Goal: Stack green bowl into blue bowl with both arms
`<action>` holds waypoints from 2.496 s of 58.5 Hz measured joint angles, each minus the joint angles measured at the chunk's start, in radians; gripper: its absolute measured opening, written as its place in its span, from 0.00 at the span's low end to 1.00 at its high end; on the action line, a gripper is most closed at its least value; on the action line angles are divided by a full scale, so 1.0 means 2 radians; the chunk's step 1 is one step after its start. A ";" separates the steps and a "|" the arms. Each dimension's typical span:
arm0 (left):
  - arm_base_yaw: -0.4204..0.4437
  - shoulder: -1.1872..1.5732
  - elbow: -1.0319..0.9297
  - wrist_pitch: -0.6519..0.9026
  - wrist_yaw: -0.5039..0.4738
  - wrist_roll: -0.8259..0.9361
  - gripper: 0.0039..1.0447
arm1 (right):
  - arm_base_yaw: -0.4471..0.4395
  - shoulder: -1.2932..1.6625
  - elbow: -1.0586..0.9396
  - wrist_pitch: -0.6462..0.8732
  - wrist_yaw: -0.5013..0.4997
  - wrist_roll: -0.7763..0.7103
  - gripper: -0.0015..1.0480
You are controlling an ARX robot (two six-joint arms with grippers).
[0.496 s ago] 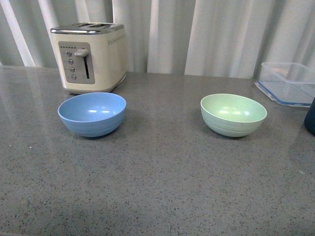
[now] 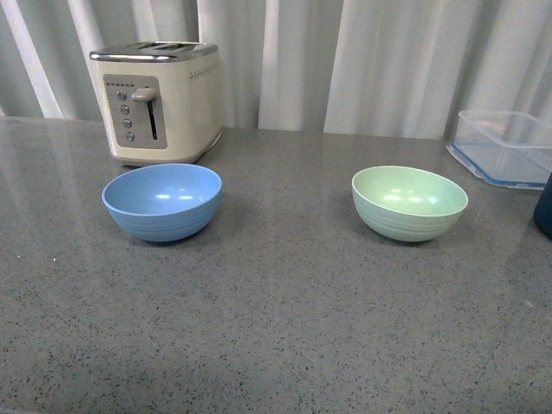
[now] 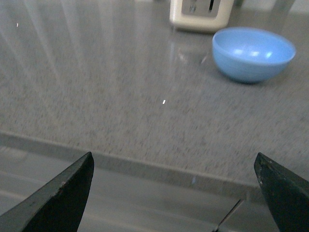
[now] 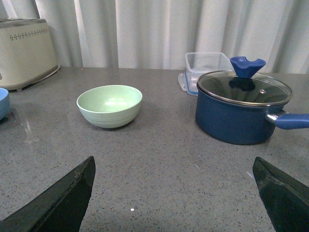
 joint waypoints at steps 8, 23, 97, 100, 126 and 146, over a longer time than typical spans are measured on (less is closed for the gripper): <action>0.000 0.061 0.040 0.013 0.026 -0.016 0.94 | 0.000 0.000 0.000 0.000 0.000 0.000 0.90; 0.042 0.216 0.167 0.051 0.117 -0.042 0.94 | 0.000 0.000 0.000 0.000 0.000 0.000 0.90; 0.000 0.890 0.669 -0.096 0.149 -0.205 0.94 | 0.000 0.000 0.000 0.000 0.000 0.000 0.90; -0.002 0.897 0.672 -0.097 0.148 -0.209 0.94 | 0.000 0.000 0.000 0.000 0.000 0.000 0.90; -0.008 0.940 0.680 -0.089 0.134 -0.220 0.41 | 0.000 0.000 0.000 0.000 0.000 0.000 0.90; -0.008 0.937 0.687 -0.098 0.148 -0.226 0.03 | 0.000 0.000 0.000 0.000 0.000 0.000 0.90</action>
